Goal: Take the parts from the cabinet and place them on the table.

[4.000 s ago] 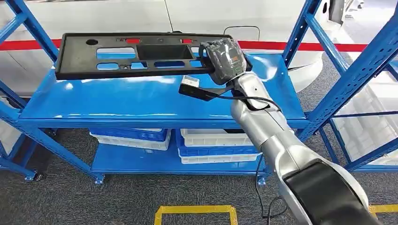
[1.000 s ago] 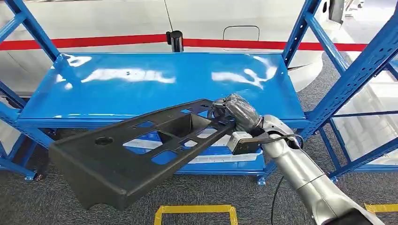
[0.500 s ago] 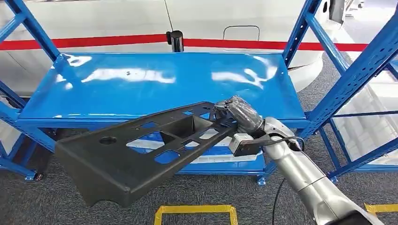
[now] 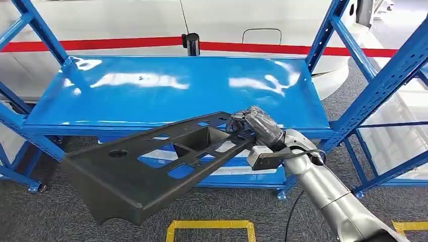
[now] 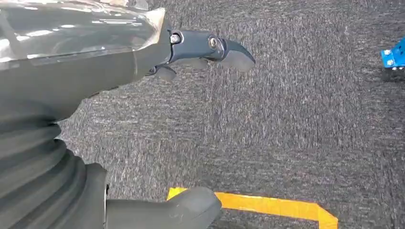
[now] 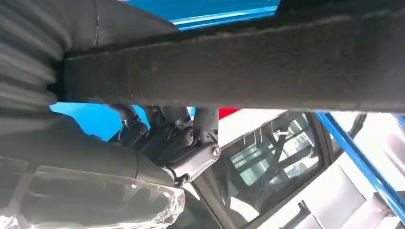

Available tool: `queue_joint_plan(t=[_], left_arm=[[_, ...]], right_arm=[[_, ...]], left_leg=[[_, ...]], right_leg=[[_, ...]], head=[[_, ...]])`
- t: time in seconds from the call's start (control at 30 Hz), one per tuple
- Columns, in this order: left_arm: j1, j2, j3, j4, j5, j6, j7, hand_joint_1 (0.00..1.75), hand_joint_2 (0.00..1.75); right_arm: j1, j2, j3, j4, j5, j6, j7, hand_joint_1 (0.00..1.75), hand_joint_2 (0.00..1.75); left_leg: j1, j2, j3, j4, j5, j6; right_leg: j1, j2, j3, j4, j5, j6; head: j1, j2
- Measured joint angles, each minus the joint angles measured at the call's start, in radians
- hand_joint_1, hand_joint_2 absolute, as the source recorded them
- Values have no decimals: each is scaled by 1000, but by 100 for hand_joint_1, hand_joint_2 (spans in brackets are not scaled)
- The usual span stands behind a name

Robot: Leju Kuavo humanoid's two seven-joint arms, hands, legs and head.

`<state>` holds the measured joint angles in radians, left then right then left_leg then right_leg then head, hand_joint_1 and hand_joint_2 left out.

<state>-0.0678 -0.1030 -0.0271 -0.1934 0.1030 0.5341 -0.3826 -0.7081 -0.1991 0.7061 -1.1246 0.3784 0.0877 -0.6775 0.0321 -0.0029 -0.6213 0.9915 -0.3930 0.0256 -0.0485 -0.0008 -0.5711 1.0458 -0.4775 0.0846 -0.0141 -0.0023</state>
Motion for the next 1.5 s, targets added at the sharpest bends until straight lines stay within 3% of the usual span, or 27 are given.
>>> queue_joint_plan(t=[0.03,0.07,0.2,0.23,0.3,0.37,0.43,0.5,0.53,0.57,0.67,0.7,0.73,0.8,0.87,0.9,0.97,1.03,1.07,1.1,1.2,1.23,1.3,1.33,1.37,1.43,1.5], left_arm=[[0,2,0,0,0,0,0,0,175],[0,1,1,0,0,0,-2,0,175],[3,1,2,1,0,-1,-5,0,175],[3,1,2,1,0,-2,-5,0,175],[3,0,2,1,0,-2,-6,0,175],[3,2,2,1,0,-2,-6,0,175],[3,2,2,1,0,-2,-6,0,175],[1,2,2,1,0,-2,-6,0,175],[-2,4,2,1,0,-2,-6,0,175],[-4,5,2,1,-1,-2,-6,0,175],[-5,5,2,1,-5,-2,-6,0,175],[-4,4,2,1,-5,-2,-6,0,175],[-4,3,2,1,-5,-2,-6,0,175],[-4,3,2,1,-6,-2,-6,0,175],[-4,3,2,1,-6,-4,-6,0,175],[-4,2,2,1,-7,-6,-6,0,175],[-4,1,2,1,-7,-7,-6,0,175],[-5,1,2,1,-7,-7,-6,0,175],[-5,2,2,1,-7,-7,-6,0,175],[-5,1,2,1,-9,-7,-7,0,175],[-2,2,2,1,-9,-8,-8,0,175],[-1,4,2,1,-9,-8,-8,0,175],[-2,3,2,1,-9,-9,-7,0,175],[-2,3,2,1,-9,-9,-7,0,175],[-3,3,2,1,-10,-9,-7,0,175],[-3,3,2,1,-10,-9,-6,0,175],[-3,3,2,1,-10,-9,-6,0,175]], right_arm=[[0,0,0,0,0,0,0,162,175],[3,3,1,-1,0,0,0,162,175],[4,6,3,-2,-1,-1,-1,162,175],[4,7,4,-2,-2,-1,-1,162,175],[4,7,6,-2,-2,-1,-1,162,175],[7,7,9,-2,-1,-1,-1,162,175],[7,7,11,-2,-1,-1,-1,162,175],[6,7,11,-2,-2,-1,0,162,175],[6,8,10,-4,-3,-1,1,162,175],[5,6,8,-5,-3,-1,1,162,175],[4,10,8,-5,-5,0,3,162,175],[4,9,7,-5,-5,0,3,162,175],[4,7,6,-5,-5,0,3,162,175],[2,5,6,-5,-5,0,4,162,175],[4,4,6,-5,-5,0,5,162,175],[5,3,6,-5,-5,1,5,162,175],[5,3,6,-5,-5,2,7,162,175],[1,3,6,-5,-6,5,10,162,175],[-5,3,5,-5,-8,5,10,162,175],[-6,1,4,-6,-11,6,10,162,175],[4,-12,3,-5,-21,11,-3,162,175],[5,-15,3,-5,-21,11,-5,162,175],[7,-15,5,-5,-22,13,-7,162,175],[7,-14,6,-5,-22,13,-7,162,175],[8,-14,6,-5,-22,13,-7,162,175],[13,-14,7,-5,-22,13,-7,162,175],[16,-15,7,-5,-21,13,-7,162,175]], left_leg=[[-3,-1,-9,9,-3,-11],[-3,-3,-13,11,0,-20],[8,-10,-31,27,3,-42],[7,-3,-44,56,-38,-42],[6,-1,-94,205,-154,-43],[6,-1,-122,324,-211,-43],[4,-1,-76,294,-179,-35],[-3,-1,28,159,-130,-18],[-10,-2,94,75,-134,-4],[-16,3,118,30,-146,-3],[-29,3,104,32,-128,4],[-20,7,102,11,-105,12],[-20,12,96,5,-89,14],[-20,12,68,3,-66,26],[-20,13,39,5,-45,25],[-19,13,24,6,-33,23],[-18,14,-3,7,-14,16],[-17,13,-22,14,2,4],[-23,13,-34,22,6,-1],[-24,14,-39,25,16,-10],[-20,12,-47,23,37,-22],[-12,8,-56,35,11,-27],[-12,5,-88,137,-113,-35],[-12,4,-109,224,-172,-39],[-12,4,-121,288,-198,-42],[-11,4,-104,324,-167,-42],[-11,4,-16,225,-100,-36]], right_leg=[[1,4,29,-42,-11,1],[18,20,17,-17,9,-12],[4,16,-5,-18,10,-49],[9,14,-12,-18,17,-59],[17,10,-31,-18,32,-82],[26,7,-50,-17,45,-91],[32,7,-68,-17,59,-90],[36,8,-82,-17,73,-88],[35,7,-84,-16,80,-85],[43,7,-88,-16,86,-77],[32,0,-86,-27,109,-52],[42,1,-91,-27,112,-46],[36,0,-104,-10,84,-49],[35,0,-145,111,-25,-66],[33,1,-176,248,-87,-60],[31,0,-172,282,-82,-50],[25,0,-106,222,-33,-24],[17,-1,17,54,-14,-16],[23,0,73,-25,-39,-21],[33,5,69,-41,-50,-29],[25,2,51,-39,-34,-55],[20,-1,50,-40,-23,-68],[23,-1,26,-40,-2,-92],[25,-1,10,-39,10,-94],[26,-1,-4,-38,20,-94],[28,-1,-31,-37,41,-90],[28,0,-53,-37,59,-83]], head=[[2,0],[-1,0],[-5,0],[-5,0],[-7,0],[-7,0],[-7,0],[-6,0],[-7,0],[-5,0],[-8,0],[-8,0],[-7,0],[-1,0],[-2,0],[-2,0],[-1,0],[-1,0],[2,0],[-2,0],[0,0],[1,0],[-1,0],[-1,0],[-2,0],[-2,0],[-2,0]])
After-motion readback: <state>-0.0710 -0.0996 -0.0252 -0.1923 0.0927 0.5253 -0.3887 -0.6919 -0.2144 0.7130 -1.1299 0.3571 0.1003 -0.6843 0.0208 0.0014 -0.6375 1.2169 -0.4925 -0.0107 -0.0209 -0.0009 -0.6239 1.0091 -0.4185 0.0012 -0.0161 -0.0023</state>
